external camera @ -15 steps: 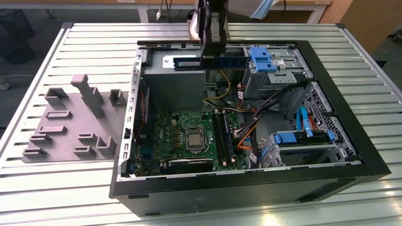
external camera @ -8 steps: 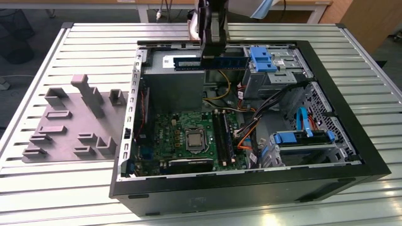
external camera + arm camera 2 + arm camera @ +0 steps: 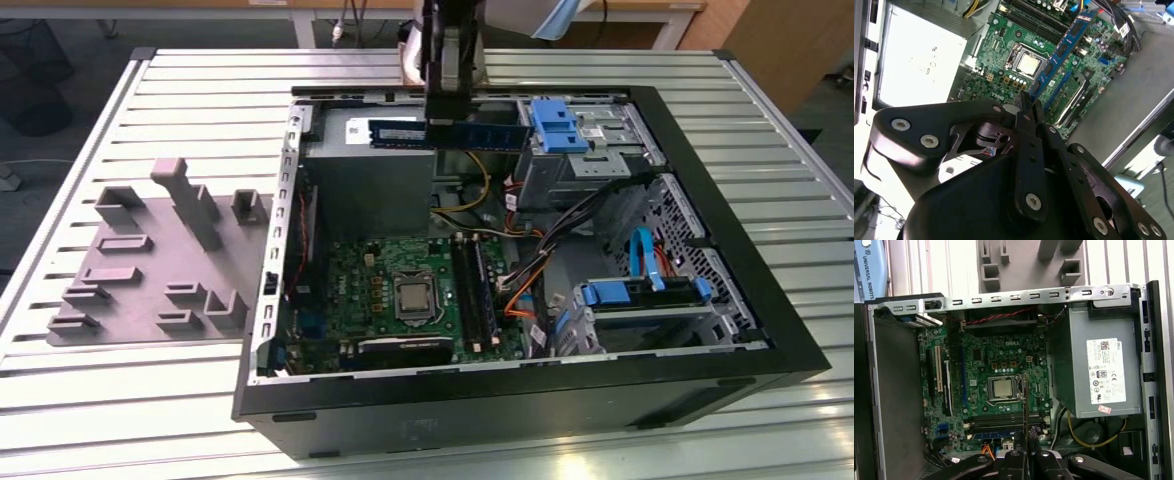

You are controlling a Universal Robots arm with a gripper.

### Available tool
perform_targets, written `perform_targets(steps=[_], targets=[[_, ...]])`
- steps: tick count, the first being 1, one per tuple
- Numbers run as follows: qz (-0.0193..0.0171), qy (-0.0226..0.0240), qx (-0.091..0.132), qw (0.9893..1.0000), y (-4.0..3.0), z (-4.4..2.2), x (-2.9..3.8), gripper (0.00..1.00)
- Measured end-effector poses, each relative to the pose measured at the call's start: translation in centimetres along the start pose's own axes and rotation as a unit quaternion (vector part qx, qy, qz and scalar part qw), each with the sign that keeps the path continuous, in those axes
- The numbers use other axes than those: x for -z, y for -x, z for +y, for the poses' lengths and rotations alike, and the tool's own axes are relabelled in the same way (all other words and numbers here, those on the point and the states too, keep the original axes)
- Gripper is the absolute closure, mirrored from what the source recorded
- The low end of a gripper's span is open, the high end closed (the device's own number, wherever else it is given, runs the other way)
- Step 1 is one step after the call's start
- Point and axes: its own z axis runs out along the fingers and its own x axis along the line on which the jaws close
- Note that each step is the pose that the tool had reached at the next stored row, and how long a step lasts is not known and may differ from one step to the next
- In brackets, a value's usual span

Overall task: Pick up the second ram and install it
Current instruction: 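Insert the second ram into the second slot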

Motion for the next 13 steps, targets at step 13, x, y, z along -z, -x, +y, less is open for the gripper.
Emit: perform_targets(steps=[13], targets=[[0.0009, -0.0002, -0.08, 0.9968, 0.0, 0.0, -0.16, 0.86]])
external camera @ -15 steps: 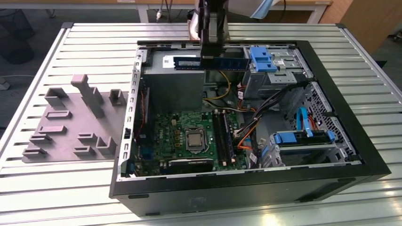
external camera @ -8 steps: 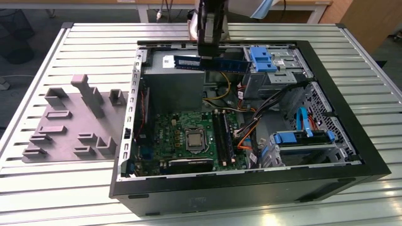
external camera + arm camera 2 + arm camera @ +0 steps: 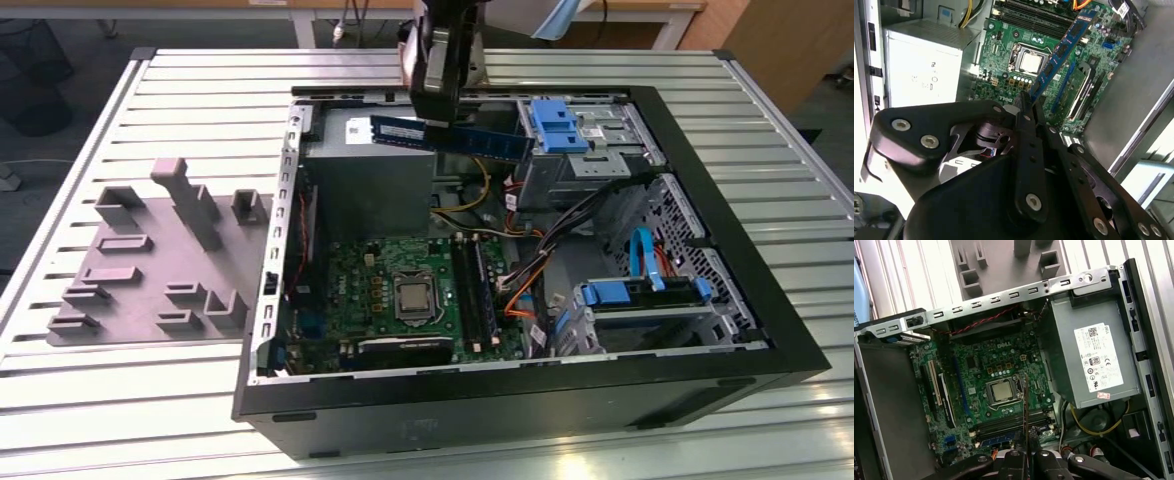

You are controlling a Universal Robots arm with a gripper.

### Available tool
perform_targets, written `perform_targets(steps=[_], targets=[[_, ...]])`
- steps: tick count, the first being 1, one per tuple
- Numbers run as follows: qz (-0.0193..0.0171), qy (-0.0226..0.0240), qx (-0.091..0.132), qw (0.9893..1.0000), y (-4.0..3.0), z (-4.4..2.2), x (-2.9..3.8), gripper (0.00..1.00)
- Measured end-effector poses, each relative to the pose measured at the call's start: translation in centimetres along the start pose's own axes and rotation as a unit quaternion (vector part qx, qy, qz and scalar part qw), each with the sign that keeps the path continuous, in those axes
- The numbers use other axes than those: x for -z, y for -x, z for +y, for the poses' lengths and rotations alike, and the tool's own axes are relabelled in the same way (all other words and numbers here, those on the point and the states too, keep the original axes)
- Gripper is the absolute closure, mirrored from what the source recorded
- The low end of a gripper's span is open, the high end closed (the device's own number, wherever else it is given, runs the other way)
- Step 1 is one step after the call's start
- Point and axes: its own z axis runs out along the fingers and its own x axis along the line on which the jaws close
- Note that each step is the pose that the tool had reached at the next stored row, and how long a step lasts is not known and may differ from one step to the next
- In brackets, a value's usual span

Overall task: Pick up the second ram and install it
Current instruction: 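Insert the second ram into the second slot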

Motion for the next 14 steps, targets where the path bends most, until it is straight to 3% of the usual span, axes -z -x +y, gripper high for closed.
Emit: perform_targets(steps=[8, 14], targets=[[0.0, 0.0, -0.004, 1.0, 0.0, 0.0, -0.01, 0.86], [0.0011, -0.0003, -0.047, 0.9989, 0.0, 0.0, -0.06, 0.86]])
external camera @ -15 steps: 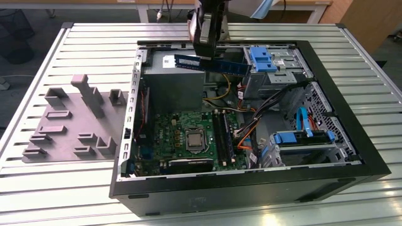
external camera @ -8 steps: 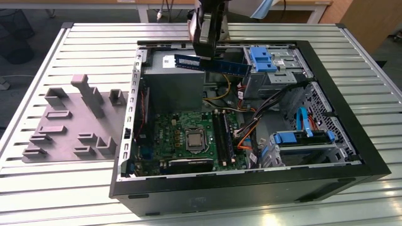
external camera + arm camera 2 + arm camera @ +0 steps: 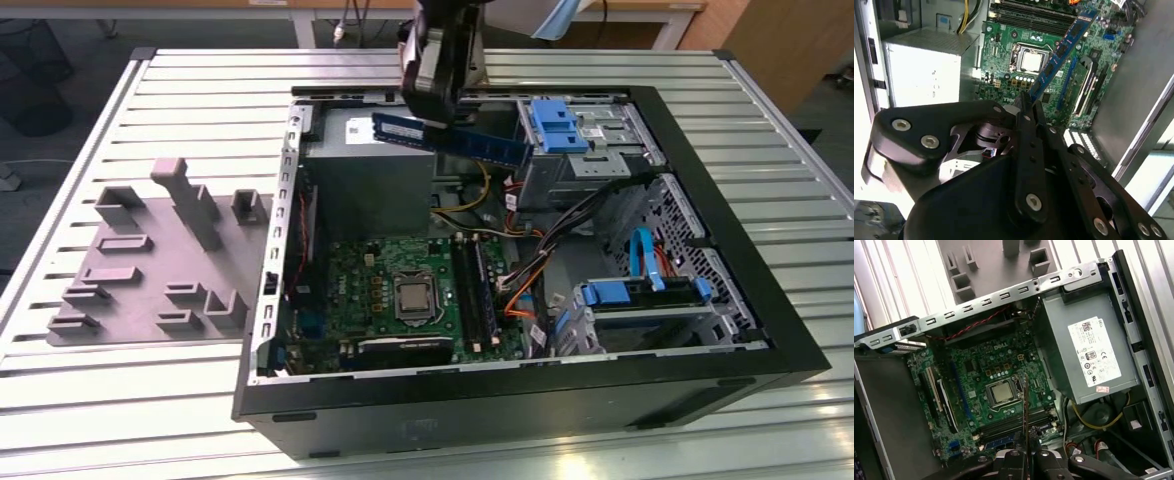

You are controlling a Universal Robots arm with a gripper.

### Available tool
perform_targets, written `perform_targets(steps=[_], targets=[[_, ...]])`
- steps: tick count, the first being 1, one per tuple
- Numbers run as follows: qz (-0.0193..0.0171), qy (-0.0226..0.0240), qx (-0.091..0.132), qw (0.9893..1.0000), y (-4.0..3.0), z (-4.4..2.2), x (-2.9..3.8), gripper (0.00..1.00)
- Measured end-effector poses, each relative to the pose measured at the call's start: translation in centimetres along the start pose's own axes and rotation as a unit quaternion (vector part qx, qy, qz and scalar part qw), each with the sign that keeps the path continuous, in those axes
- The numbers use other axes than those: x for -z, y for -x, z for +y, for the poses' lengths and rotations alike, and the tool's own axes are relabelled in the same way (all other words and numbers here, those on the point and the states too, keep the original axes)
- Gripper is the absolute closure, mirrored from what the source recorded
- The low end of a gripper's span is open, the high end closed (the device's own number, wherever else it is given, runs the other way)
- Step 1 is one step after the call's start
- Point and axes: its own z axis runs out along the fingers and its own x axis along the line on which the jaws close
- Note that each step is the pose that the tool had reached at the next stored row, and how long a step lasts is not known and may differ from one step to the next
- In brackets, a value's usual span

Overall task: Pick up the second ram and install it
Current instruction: 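Insert the second ram into the second slot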

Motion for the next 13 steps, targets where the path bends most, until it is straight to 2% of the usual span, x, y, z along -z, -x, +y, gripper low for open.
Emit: perform_targets(steps=[3, 6, 10, 13], targets=[[0.0007, -0.0002, -0.024, 0.9997, 0.0, 0.0, -0.04, 0.86], [0.0013, -0.0003, -0.05, 0.9987, 0.0, 0.0, -0.08, 0.86], [0.0019, -0.0004, -0.082, 0.9966, 0.0, 0.0, -0.14, 0.86], [0.0024, -0.0005, -0.107, 0.9943, 0.0, 0.0, -0.19, 0.86]])
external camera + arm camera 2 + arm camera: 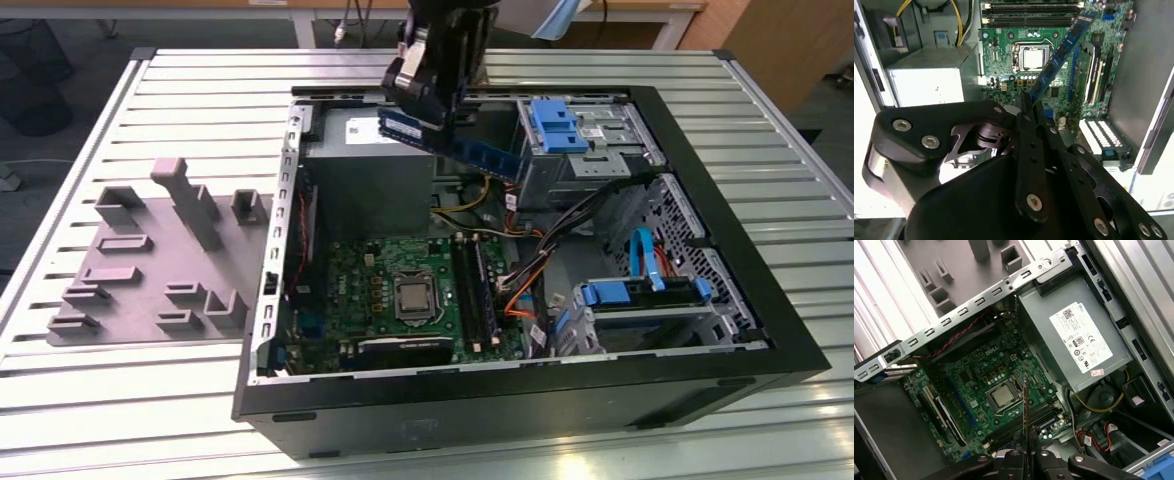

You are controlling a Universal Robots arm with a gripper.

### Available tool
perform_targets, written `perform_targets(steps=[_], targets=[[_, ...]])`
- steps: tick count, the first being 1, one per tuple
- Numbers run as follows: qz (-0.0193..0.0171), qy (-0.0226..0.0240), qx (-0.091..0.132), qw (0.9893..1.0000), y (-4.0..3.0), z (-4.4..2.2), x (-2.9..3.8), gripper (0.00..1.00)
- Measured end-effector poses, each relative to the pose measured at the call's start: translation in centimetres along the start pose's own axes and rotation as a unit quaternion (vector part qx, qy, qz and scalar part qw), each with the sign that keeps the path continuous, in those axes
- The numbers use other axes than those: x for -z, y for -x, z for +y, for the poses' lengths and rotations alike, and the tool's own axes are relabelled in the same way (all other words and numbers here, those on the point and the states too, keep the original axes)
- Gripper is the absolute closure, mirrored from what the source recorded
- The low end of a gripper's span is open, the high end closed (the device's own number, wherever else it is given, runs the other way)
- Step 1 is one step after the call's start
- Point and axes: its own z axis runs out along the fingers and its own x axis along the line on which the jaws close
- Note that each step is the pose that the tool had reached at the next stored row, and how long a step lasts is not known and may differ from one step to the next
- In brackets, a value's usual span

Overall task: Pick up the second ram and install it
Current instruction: 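Insert the second ram into the second slot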

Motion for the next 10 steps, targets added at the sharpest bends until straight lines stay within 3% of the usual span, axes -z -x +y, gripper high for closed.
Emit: perform_targets(steps=[5, 10], targets=[[0.0009, -0.0003, -0.04, 0.9992, 0.0, 0.0, -0.09, 0.86], [0.0019, -0.0006, -0.082, 0.9967, 0.0, 0.0, -0.19, 0.86]])
